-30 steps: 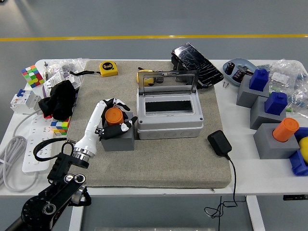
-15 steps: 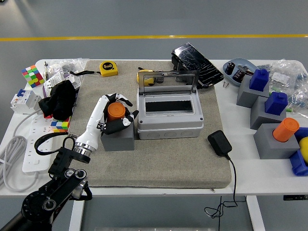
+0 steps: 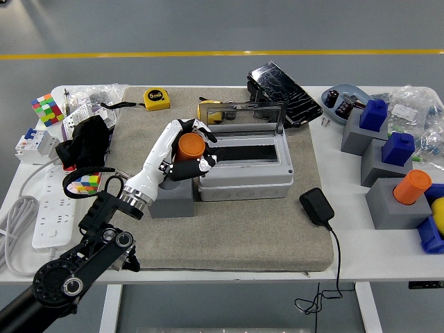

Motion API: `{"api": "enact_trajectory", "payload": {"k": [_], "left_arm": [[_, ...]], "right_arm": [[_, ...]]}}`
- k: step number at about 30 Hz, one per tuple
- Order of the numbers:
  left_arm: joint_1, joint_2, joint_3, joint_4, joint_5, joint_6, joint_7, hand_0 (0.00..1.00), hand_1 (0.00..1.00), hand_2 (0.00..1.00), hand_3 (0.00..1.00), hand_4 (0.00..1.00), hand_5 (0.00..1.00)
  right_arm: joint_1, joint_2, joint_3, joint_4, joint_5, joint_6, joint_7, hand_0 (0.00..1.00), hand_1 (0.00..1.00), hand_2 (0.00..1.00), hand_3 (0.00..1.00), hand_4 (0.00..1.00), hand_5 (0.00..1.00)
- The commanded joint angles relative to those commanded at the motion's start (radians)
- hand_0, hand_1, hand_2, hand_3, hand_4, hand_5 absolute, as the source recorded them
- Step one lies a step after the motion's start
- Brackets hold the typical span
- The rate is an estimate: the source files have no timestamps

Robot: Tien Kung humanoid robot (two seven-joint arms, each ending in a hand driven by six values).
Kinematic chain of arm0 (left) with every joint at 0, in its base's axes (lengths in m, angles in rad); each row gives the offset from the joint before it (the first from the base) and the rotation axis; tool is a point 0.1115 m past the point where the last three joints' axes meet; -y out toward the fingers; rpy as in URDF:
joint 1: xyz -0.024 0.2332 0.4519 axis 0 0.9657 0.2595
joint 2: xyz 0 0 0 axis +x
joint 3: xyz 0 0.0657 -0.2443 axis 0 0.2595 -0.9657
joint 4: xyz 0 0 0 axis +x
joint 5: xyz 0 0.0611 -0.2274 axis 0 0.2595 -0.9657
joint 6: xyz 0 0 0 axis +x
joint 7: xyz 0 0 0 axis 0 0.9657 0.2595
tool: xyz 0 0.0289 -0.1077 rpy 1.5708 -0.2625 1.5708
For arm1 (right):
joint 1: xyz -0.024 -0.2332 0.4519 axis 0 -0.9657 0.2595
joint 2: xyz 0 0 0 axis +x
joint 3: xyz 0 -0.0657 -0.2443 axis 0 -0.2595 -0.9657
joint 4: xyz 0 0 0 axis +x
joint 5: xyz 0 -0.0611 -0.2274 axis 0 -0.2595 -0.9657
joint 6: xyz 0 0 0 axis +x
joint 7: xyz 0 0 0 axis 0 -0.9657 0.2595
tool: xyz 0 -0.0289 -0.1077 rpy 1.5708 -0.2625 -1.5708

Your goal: Fetch the battery,place it into the box,close the lid of the box

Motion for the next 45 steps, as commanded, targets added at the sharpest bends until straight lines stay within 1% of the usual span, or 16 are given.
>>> {"api": "enact_trajectory", "payload": {"k": [5,6,8,9,13,16,23,26,27,28,32,33,38,39,44,45], "left_arm": [[-0.089,0.007,0.069,-0.003,0.081,-0.006,0.070,0.257,0.189,0.210,0.395,0.770,0.002],[-0.108,0.006,0.082,0.003,0.101,-0.010,0.086,0.257,0.189,0.210,0.395,0.770,0.002],[-0.142,0.000,0.102,0.016,0.154,-0.032,0.132,0.257,0.189,0.210,0.395,0.770,0.002],[-0.162,-0.006,0.118,0.030,0.189,-0.040,0.152,0.257,0.189,0.223,0.398,0.773,0.002],[-0.216,-0.024,0.169,0.068,0.266,-0.055,0.194,0.257,0.189,0.223,0.398,0.773,0.002],[-0.249,-0.037,0.206,0.088,0.295,-0.065,0.217,0.257,0.191,0.209,0.409,0.783,0.002],[-0.329,-0.092,0.261,0.154,0.366,-0.072,0.268,0.258,0.191,0.210,0.415,0.792,0.002],[-0.359,-0.095,0.278,0.197,0.391,-0.073,0.278,0.258,0.191,0.210,0.415,0.792,0.002],[-0.366,-0.095,0.283,0.210,0.397,-0.072,0.278,0.257,0.192,0.210,0.428,0.825,0.002],[-0.376,-0.095,0.290,0.227,0.404,-0.072,0.279,0.257,0.192,0.210,0.428,0.825,0.002],[-0.399,-0.095,0.301,0.276,0.426,-0.065,0.270,0.257,0.192,0.210,0.428,0.825,0.002],[-0.402,-0.095,0.301,0.286,0.431,-0.062,0.265,0.265,0.223,0.224,0.436,0.908,0.036],[-0.404,-0.095,0.298,0.304,0.423,-0.051,0.237,0.265,0.223,0.224,0.436,0.908,0.036],[-0.402,-0.095,0.295,0.307,0.418,-0.052,0.230,0.346,0.506,0.477,0.639,0.998,0.188],[-0.392,-0.095,0.286,0.316,0.414,-0.048,0.215,0.346,0.506,0.477,0.639,0.998,0.188],[-0.391,-0.095,0.287,0.318,0.417,-0.047,0.214,0.373,0.584,0.616,0.736,0.998,0.270]], "right_arm": [[0.002,-0.002,-0.004,0.000,-0.001,0.001,-0.001,0.639,0.665,0.673,0.606,0.996,0.586],[0.003,-0.002,-0.005,0.000,-0.002,0.001,-0.001,0.639,0.665,0.673,0.606,0.996,0.586],[0.004,-0.003,-0.007,0.000,-0.002,0.001,-0.001,0.639,0.665,0.673,0.606,0.996,0.586],[0.005,-0.003,-0.008,0.000,-0.001,0.001,-0.001,0.639,0.664,0.673,0.606,0.995,0.587],[0.006,-0.003,-0.010,0.000,-0.002,0.002,-0.003,0.639,0.664,0.673,0.606,0.995,0.587],[0.006,-0.005,-0.013,0.000,-0.003,0.002,-0.003,0.639,0.665,0.674,0.607,0.996,0.585],[0.004,-0.006,-0.020,0.000,-0.010,0.005,-0.005,0.639,0.665,0.673,0.605,0.994,0.585],[0.005,-0.005,-0.027,0.000,-0.010,0.006,-0.004,0.639,0.665,0.673,0.605,0.994,0.585],[0.006,-0.006,-0.030,0.000,-0.009,0.006,-0.004,0.639,0.665,0.673,0.606,0.994,0.585],[0.006,-0.006,-0.033,0.000,-0.008,0.007,-0.003,0.639,0.665,0.673,0.606,0.994,0.585],[0.008,-0.008,-0.043,0.000,-0.003,0.007,-0.002,0.639,0.665,0.673,0.606,0.994,0.585],[0.008,-0.008,-0.043,0.000,-0.003,0.007,-0.002,0.639,0.665,0.673,0.606,0.994,0.585],[0.005,-0.009,-0.041,0.000,-0.005,0.007,-0.003,0.639,0.665,0.673,0.606,0.994,0.585],[0.003,-0.009,-0.041,0.000,-0.004,0.007,-0.003,0.640,0.665,0.673,0.606,0.994,0.585],[-0.003,-0.007,-0.037,0.000,-0.005,0.006,-0.003,0.640,0.665,0.673,0.606,0.994,0.585],[-0.003,-0.006,-0.038,0.000,-0.004,0.006,-0.003,0.639,0.664,0.673,0.606,0.994,0.585]]}}
